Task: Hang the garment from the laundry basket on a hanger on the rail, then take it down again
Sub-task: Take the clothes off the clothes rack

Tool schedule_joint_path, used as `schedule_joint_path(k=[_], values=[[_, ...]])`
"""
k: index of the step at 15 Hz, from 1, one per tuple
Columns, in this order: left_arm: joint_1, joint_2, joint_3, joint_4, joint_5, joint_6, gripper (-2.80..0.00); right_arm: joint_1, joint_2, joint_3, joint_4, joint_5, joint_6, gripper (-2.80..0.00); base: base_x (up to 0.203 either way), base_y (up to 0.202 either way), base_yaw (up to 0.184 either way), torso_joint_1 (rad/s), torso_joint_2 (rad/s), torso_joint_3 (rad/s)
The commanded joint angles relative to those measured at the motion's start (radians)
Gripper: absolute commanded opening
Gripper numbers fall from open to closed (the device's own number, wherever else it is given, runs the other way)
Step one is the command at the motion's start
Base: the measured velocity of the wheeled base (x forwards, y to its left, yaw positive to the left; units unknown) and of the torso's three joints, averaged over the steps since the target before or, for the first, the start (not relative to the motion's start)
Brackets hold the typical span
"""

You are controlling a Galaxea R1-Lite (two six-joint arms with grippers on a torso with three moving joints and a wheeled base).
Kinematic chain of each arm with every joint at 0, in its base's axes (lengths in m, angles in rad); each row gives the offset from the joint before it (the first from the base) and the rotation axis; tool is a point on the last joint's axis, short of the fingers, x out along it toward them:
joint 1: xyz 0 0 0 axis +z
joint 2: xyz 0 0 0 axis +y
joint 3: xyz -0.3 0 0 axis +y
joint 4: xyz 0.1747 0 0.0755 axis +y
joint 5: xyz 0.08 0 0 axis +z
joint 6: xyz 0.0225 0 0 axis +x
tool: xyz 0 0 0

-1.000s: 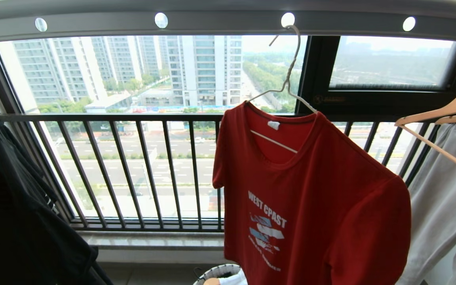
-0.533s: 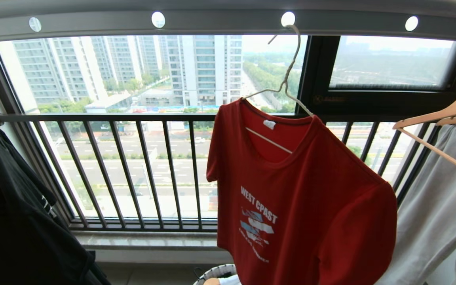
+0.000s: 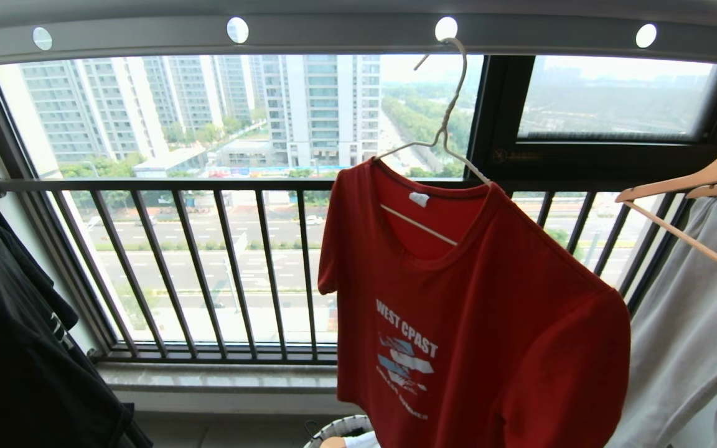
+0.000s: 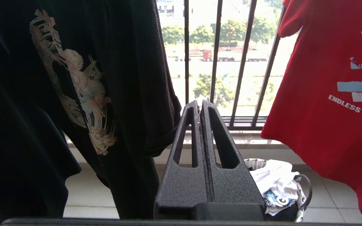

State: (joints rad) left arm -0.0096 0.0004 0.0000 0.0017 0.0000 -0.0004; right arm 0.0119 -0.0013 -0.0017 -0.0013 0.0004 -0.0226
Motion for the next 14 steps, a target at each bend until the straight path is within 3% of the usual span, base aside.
schedule_joint_path(k=[1,14], values=[[0.000,0.000,0.000,0.000,0.000,0.000,-2.80,0.000,0.001,0.000,0.000,0.001,0.000,-2.80,0.000,0.000,0.000,0.000,0.00,0.000],[0.000,0.000,0.000,0.000,0.000,0.000,-2.80,0.000,0.001,0.000,0.000,0.000,0.000,-2.80,0.000,0.000,0.000,0.000,0.00,0.000]])
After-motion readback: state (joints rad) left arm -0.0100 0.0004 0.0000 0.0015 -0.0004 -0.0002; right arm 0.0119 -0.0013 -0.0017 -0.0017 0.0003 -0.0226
